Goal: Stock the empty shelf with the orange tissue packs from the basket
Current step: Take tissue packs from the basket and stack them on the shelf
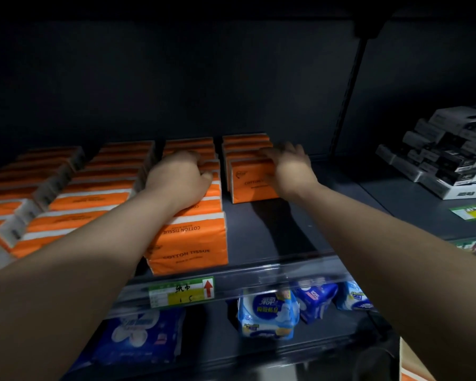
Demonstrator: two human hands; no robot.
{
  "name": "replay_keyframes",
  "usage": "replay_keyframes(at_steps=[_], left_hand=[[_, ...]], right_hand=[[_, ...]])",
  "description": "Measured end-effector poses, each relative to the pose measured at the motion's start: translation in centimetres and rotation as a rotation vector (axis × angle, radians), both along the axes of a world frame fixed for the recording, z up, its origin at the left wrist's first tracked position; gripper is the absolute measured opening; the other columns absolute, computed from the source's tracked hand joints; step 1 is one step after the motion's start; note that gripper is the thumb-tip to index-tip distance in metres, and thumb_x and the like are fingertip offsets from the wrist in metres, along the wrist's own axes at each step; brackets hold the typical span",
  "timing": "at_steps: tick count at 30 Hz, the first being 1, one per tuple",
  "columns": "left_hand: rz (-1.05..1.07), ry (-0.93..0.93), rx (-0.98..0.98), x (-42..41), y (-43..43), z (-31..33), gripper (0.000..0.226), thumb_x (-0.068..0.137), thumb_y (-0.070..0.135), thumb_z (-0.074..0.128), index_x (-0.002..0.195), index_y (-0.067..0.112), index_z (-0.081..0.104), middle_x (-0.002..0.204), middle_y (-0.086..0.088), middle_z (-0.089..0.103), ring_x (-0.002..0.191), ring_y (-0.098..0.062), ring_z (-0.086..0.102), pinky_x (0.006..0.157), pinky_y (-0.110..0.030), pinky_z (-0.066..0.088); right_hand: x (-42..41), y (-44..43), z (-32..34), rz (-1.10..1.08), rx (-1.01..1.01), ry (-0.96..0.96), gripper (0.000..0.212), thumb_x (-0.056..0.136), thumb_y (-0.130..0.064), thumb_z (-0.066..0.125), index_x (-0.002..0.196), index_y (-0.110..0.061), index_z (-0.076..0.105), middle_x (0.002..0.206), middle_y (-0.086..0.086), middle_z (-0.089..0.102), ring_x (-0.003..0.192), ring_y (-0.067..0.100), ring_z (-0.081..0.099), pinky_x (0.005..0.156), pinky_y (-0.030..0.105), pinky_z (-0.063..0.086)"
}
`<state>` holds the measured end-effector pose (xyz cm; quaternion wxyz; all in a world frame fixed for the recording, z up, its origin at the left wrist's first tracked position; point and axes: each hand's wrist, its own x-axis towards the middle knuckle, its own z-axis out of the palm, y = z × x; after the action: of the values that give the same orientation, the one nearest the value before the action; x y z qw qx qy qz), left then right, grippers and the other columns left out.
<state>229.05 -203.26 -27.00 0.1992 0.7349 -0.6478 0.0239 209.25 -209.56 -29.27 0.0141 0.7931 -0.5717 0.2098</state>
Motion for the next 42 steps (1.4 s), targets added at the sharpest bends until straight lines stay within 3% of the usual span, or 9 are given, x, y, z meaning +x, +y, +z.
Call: replay_keyframes(at_steps=[12,22,26,33,39,42], left_hand=[[-0.105,-0.056,-0.054,-4.8,6.2,2.2,0.03,0.085,0.039,0.056,0.106,0.021,0.066,0.114,-0.008,0.064,0.106,-0.032,0.059,0.084,-0.039,0.051],[-0.359,-0.021,0.016,-16.5,15.2,0.0,0.038,0.087,0.038,0.055,0.12,0.02,0.06,0.122,-0.008,0.06,0.113,-0.03,0.056,0.093,-0.04,0.047],[-0.46,-0.05,0.054,-21.7,18.3,-2.3,0.035,0.086,0.038,0.055,0.116,0.022,0.062,0.116,-0.006,0.061,0.108,-0.029,0.057,0.088,-0.038,0.048],[-0.624,-0.071,0.261,-29.5,20.8,-8.8,0.035,0.084,0.036,0.057,0.114,0.02,0.063,0.117,-0.006,0.061,0.11,-0.028,0.057,0.089,-0.039,0.049],[-0.705,-0.062,0.514,-34.1,20.3,-16.5,0.043,0.083,0.033,0.062,0.124,0.021,0.058,0.125,-0.003,0.059,0.115,-0.022,0.054,0.095,-0.032,0.044],[-0.721,-0.075,0.635,-35.4,19.5,-20.1,0.046,0.084,0.029,0.063,0.127,0.017,0.055,0.127,-0.005,0.057,0.118,-0.021,0.053,0.097,-0.03,0.043]], right_hand=[[-6.5,8.0,1.8,0.082,-0.049,-0.033,0.054,0.082,-0.029,0.065,0.134,-0.022,0.051,0.138,0.005,0.051,0.129,0.025,0.043,0.111,0.037,0.029],[-20.6,22.0,0.2,-0.068,0.138,-0.043,0.052,0.082,-0.022,0.067,0.132,-0.015,0.054,0.132,0.008,0.057,0.124,0.023,0.05,0.106,0.029,0.033],[-26.5,27.7,-2.3,-0.156,0.225,-0.051,0.051,0.083,-0.022,0.069,0.131,-0.016,0.055,0.129,0.009,0.059,0.122,0.025,0.052,0.103,0.029,0.035],[-33.1,33.2,-8.7,-0.283,0.414,-0.046,0.052,0.086,-0.031,0.065,0.136,-0.025,0.05,0.137,0.002,0.054,0.112,0.024,0.056,0.093,0.025,0.037],[-35.7,33.3,-13.6,-0.289,0.553,-0.065,0.053,0.086,-0.031,0.065,0.136,-0.027,0.048,0.139,0.004,0.051,0.126,0.022,0.046,0.099,0.024,0.036],[-36.5,32.6,-15.2,-0.29,0.572,-0.098,0.051,0.086,-0.029,0.065,0.135,-0.027,0.05,0.139,0.002,0.052,0.122,0.021,0.05,0.096,0.023,0.038]])
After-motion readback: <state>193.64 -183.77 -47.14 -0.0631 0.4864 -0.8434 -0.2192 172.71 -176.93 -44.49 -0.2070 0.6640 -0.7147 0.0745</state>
